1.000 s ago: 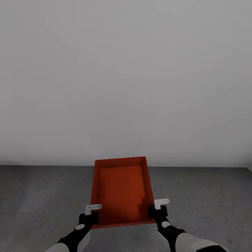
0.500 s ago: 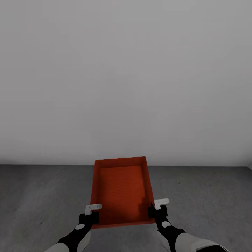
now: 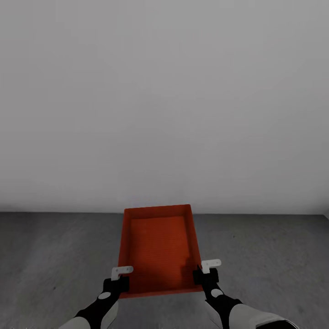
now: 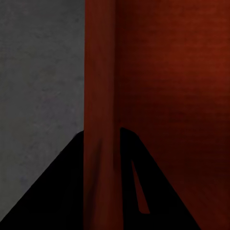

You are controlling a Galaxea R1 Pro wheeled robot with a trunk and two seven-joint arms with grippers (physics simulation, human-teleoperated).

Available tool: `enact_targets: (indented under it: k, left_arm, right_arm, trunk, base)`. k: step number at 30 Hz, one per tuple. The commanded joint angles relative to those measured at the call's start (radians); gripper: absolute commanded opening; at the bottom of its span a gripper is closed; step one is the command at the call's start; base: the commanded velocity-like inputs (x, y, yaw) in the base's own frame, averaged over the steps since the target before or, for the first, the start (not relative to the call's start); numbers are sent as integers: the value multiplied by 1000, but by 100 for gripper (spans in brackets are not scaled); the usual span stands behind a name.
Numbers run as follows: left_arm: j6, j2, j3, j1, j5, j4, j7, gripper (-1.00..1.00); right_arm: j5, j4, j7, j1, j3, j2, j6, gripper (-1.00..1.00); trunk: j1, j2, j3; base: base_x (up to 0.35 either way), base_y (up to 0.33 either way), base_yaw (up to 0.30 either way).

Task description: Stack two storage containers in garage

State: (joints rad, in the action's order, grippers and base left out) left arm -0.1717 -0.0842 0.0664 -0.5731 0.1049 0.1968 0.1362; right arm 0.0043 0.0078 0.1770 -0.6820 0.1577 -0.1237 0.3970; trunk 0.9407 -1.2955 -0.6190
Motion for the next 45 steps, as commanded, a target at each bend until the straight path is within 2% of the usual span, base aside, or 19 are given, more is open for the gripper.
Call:
enact_targets:
  k: [1,45]
  left_arm:
    - [-44,4,12,-1,2,1,12,-100]
    - [-45,6,12,-1,2,4,8,-100]
  right_arm:
    - [7,3,4,-1,-32,-1,-1,-100]
    - [8,3,4,-1,-32,-1,-1,-100]
  trunk:
    - [0,-1,-2]
    - [0,-1,-72]
  base:
    - [0,0,0]
    - [0,0,0]
